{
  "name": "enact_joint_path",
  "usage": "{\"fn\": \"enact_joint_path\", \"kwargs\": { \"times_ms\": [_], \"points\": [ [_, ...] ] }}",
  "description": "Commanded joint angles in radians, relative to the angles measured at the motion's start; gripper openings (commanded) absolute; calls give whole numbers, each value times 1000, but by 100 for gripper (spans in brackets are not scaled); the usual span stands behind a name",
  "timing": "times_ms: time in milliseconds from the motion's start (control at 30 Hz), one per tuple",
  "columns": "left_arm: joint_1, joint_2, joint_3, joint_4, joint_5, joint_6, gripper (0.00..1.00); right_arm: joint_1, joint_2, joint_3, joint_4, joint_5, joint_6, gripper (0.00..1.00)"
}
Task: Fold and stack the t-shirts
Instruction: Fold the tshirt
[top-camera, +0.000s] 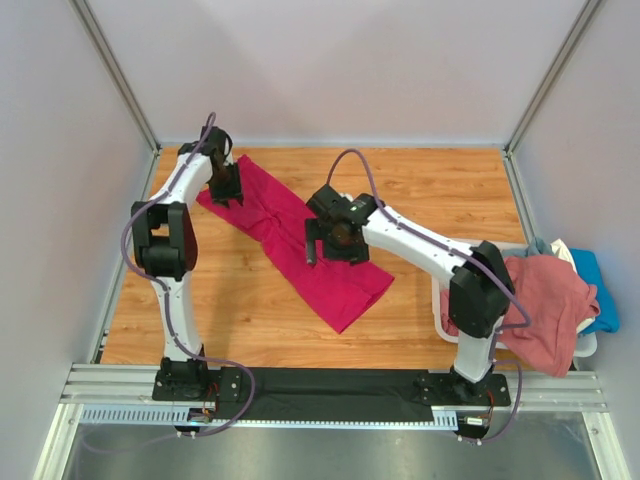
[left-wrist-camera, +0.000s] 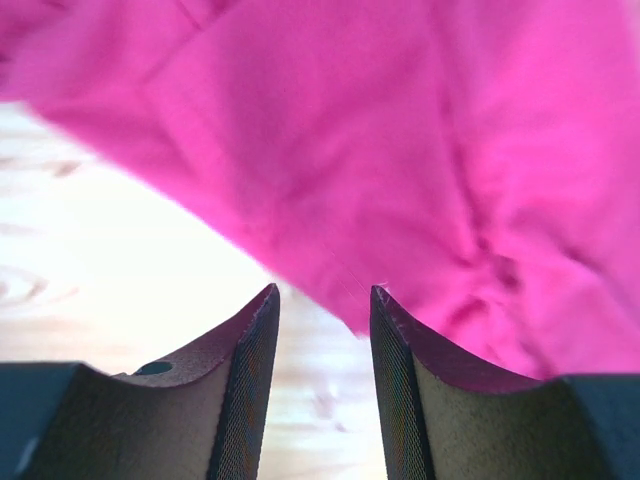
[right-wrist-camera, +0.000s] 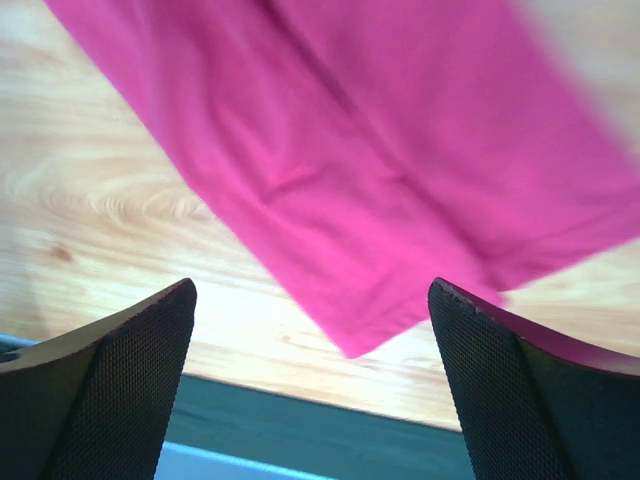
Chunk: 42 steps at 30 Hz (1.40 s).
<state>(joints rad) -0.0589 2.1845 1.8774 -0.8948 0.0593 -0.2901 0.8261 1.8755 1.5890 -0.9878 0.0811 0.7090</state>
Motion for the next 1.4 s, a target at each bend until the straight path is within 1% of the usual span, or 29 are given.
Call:
{"fn": "enact_joint_path", "kwargs": {
  "times_ms": [0, 67, 100, 133, 200, 233, 333, 467, 533, 633, 667, 767, 800, 867, 900, 933, 1033, 1067, 1100, 1133, 1167, 1267, 1300, 1367],
  "points": [
    [-15, -175, -26, 94, -47, -136, 49, -44, -38, -11, -46, 157, -211, 100],
    [-39, -174, -38, 117, -38, -161, 49, -62, 3, -6, -60, 105, -301, 100],
    [-47, -143, -28, 112, -29, -164, 49, -64, 23, -7, -67, 105, -328, 100],
    [-54, -117, 17, 97, -32, -169, 49, -62, 27, -11, -58, 92, -386, 100],
    [-74, -37, 64, 48, -45, -185, 46, -61, 22, -32, -11, 69, -436, 98],
    [-81, -14, 109, 27, -87, -196, 46, -64, 17, -35, 4, 45, -474, 97],
    [-85, 56, 134, -16, -144, -289, 45, -62, 31, -21, 52, -13, -540, 95],
    [-88, 131, 137, 16, -124, -362, 45, -62, 92, 23, 70, -75, -604, 93],
    [-90, 165, 181, 7, -112, -379, 44, -64, 132, 34, 81, -127, -626, 93],
    [-91, 234, 247, -30, -99, -399, 43, -65, 183, 48, 98, -153, -640, 93],
    [-91, 256, 255, -29, -90, -400, 42, -65, 197, 49, 101, -152, -640, 93],
    [-91, 300, 295, -24, -65, -405, 41, -65, 246, 55, 95, -133, -619, 93],
    [-91, 314, 327, -23, -37, -400, 41, -64, 261, 54, 83, -124, -585, 93],
    [-94, 356, 367, -20, -16, -370, 41, -64, 258, 13, 86, -119, -544, 93],
    [-94, 371, 409, -23, 5, -359, 41, -58, 251, -10, 96, -116, -492, 93],
    [-96, 392, 428, -16, 17, -348, 41, -53, 244, -56, 100, -113, -468, 93],
    [-101, 402, 434, 40, 57, -327, 41, -9, 223, -113, 118, -113, -380, 93],
    [-101, 402, 428, 93, 69, -322, 41, 4, 215, -138, 126, -116, -355, 93],
    [-101, 406, 430, 114, 94, -311, 41, 30, 208, -149, 136, -122, -330, 93],
    [-101, 409, 436, 134, 106, -304, 41, 41, 206, -150, 138, -127, -269, 93],
    [-101, 417, 440, 181, 141, -296, 41, 60, 209, -144, 136, -136, -241, 93],
    [-101, 451, 483, 240, 189, -259, 41, 85, 220, -109, 144, -198, -159, 94],
    [-101, 458, 515, 243, 210, -242, 41, 100, 229, -77, 143, -204, -145, 95],
    [-102, 471, 522, 266, 233, -222, 41, 110, 244, -44, 146, -222, -91, 95]
  ]
}}
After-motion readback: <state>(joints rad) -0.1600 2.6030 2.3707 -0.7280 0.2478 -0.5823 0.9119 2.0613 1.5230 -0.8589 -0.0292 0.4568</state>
